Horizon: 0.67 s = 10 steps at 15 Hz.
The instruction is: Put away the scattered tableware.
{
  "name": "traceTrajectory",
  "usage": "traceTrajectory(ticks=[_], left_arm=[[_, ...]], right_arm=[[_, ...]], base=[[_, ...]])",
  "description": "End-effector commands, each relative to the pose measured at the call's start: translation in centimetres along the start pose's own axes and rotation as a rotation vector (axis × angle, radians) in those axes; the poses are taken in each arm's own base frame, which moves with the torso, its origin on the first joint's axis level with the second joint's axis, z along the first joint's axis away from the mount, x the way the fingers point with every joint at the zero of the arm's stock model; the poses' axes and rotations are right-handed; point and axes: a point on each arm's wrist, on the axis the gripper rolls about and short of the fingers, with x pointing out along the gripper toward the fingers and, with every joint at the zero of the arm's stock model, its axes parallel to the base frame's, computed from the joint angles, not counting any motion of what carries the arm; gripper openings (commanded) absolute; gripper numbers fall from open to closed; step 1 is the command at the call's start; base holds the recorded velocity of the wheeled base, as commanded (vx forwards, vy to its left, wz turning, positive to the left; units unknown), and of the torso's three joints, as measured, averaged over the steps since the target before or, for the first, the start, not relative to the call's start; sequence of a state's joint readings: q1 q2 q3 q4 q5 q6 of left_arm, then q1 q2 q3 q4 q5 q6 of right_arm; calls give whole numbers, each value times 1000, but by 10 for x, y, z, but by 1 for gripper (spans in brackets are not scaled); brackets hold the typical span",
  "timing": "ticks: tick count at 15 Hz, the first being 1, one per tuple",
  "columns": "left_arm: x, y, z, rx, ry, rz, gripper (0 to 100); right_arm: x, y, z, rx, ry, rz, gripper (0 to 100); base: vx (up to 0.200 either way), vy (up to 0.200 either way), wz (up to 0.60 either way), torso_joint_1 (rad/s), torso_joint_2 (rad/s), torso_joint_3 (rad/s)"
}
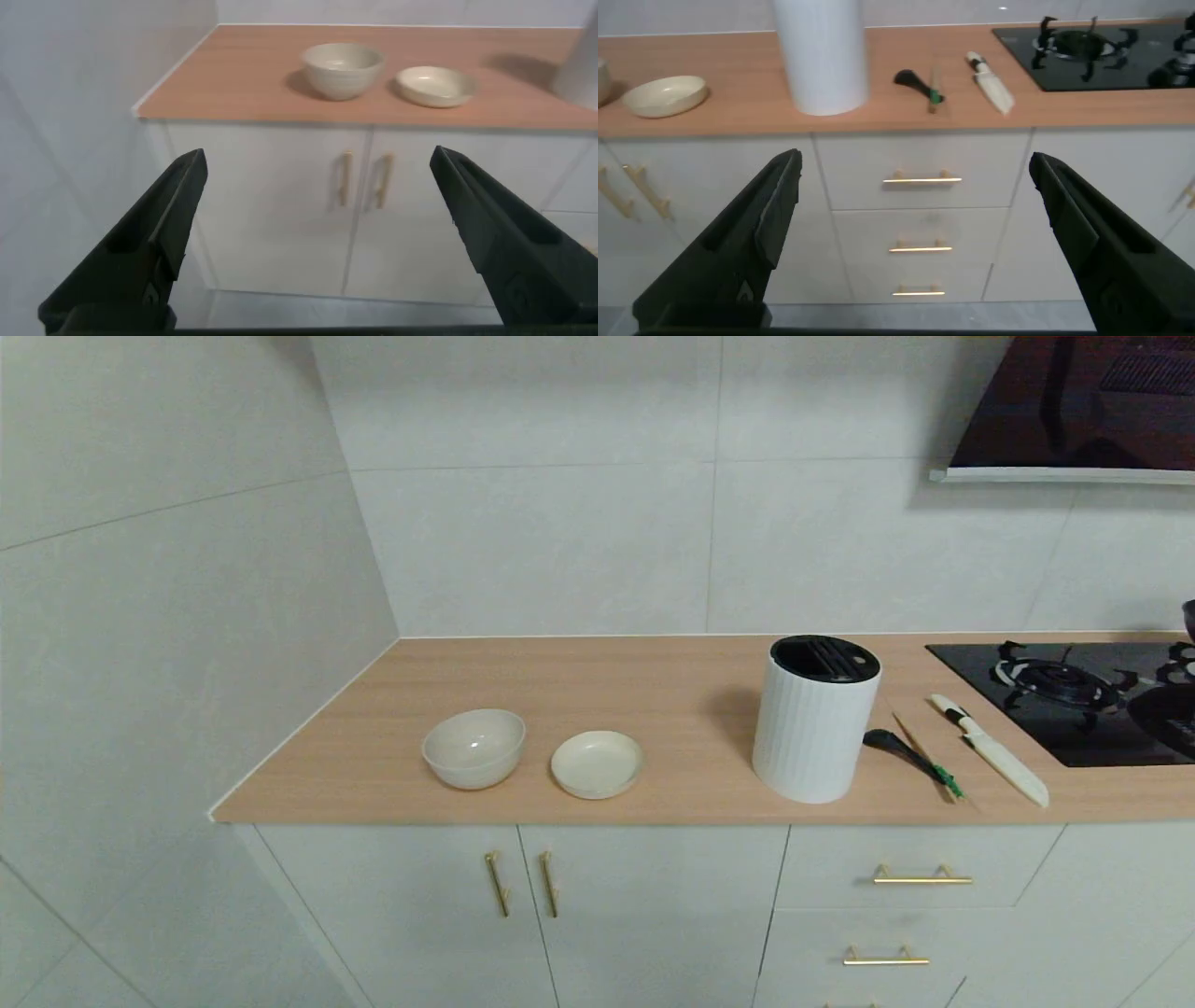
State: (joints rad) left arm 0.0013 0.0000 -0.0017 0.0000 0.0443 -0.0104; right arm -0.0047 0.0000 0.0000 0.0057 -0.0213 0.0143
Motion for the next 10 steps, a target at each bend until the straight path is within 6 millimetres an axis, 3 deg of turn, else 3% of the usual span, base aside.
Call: traceTrajectory(ticks=[1, 10], left_arm=[[0, 0, 0, 0, 2, 1, 100], [0, 0, 0, 0, 2, 1, 100]], right_arm=[[0, 0, 0, 0, 0, 0, 100], [0, 0, 0, 0, 0, 0, 100]], base=[[0, 200, 0, 2, 2, 2], [0, 200, 0, 3, 2, 2]])
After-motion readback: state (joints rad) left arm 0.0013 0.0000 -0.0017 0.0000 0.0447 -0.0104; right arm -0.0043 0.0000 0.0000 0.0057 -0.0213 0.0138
